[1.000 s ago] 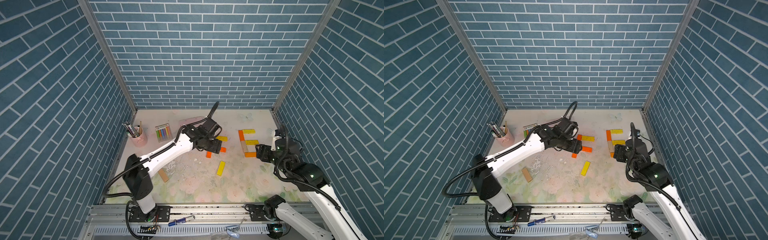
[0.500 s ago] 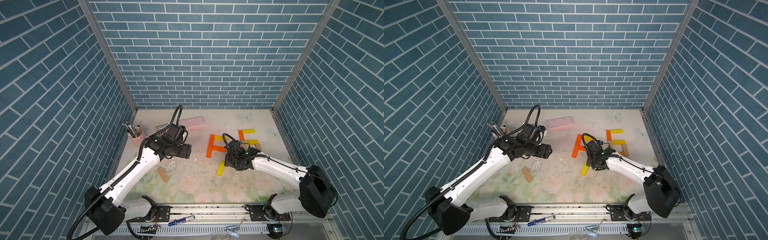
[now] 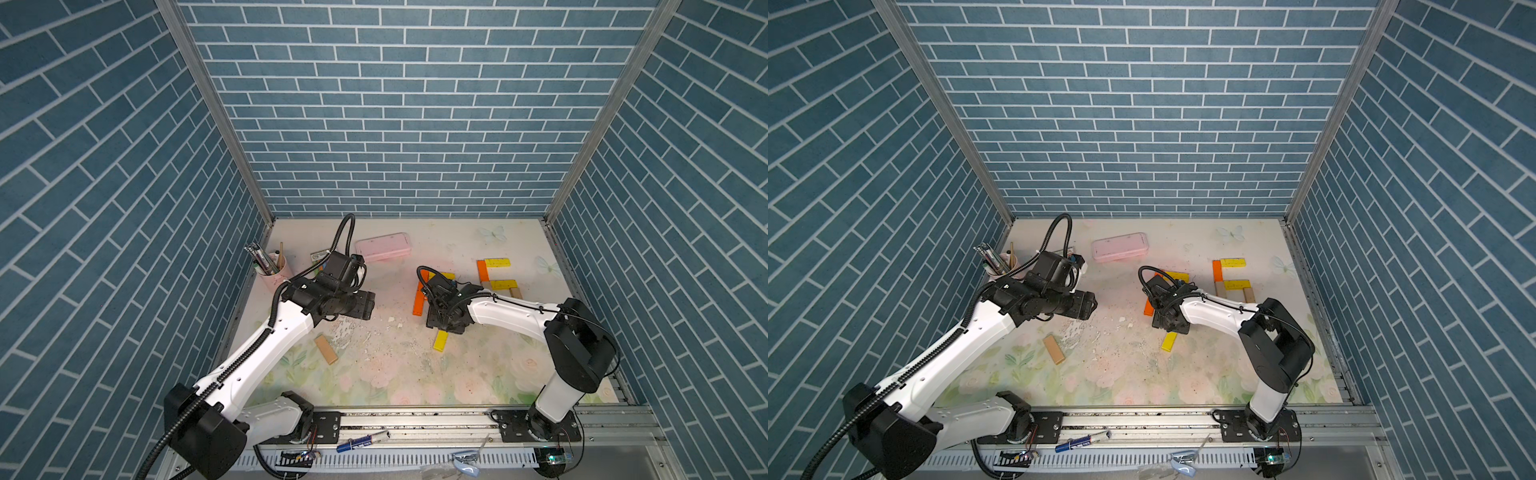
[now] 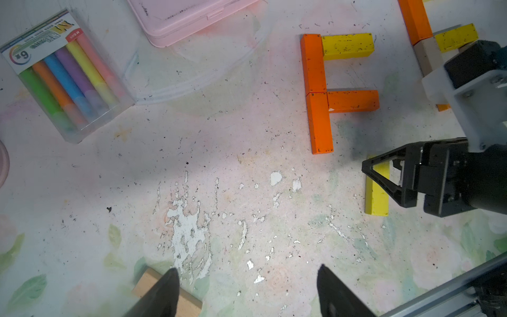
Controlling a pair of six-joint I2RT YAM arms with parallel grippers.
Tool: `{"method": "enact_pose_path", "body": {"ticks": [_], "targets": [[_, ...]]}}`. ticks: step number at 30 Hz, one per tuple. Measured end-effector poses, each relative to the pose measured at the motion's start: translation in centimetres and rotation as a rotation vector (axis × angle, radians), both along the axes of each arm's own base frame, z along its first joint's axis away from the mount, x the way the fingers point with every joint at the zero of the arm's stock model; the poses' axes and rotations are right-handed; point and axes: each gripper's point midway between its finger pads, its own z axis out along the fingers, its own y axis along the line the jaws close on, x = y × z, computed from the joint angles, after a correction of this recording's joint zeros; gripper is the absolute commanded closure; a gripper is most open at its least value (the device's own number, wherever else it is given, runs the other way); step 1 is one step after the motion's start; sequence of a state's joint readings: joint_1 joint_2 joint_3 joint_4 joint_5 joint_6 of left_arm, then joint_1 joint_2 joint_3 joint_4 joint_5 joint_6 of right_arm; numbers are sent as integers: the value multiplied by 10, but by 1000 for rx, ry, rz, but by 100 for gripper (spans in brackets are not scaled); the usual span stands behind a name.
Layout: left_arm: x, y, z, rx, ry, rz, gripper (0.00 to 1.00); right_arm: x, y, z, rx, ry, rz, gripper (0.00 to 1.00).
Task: Assemble the number 6 with building blocks
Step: Assemble the building block at the center of the board.
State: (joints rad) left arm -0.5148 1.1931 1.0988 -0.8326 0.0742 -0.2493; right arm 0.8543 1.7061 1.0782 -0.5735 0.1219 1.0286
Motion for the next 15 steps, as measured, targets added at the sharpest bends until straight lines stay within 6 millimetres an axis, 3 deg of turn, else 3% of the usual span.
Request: {"method": "enact_pose_path", "body": {"ticks": [8,15], "targets": [[0,-2,1,-14,-1,-6,21,-21,-13,-17,-30,75,-22,43],[1,-2,-1,-16,1,-4,21,-24,-12,-19,-23,100,-24,60]]}}
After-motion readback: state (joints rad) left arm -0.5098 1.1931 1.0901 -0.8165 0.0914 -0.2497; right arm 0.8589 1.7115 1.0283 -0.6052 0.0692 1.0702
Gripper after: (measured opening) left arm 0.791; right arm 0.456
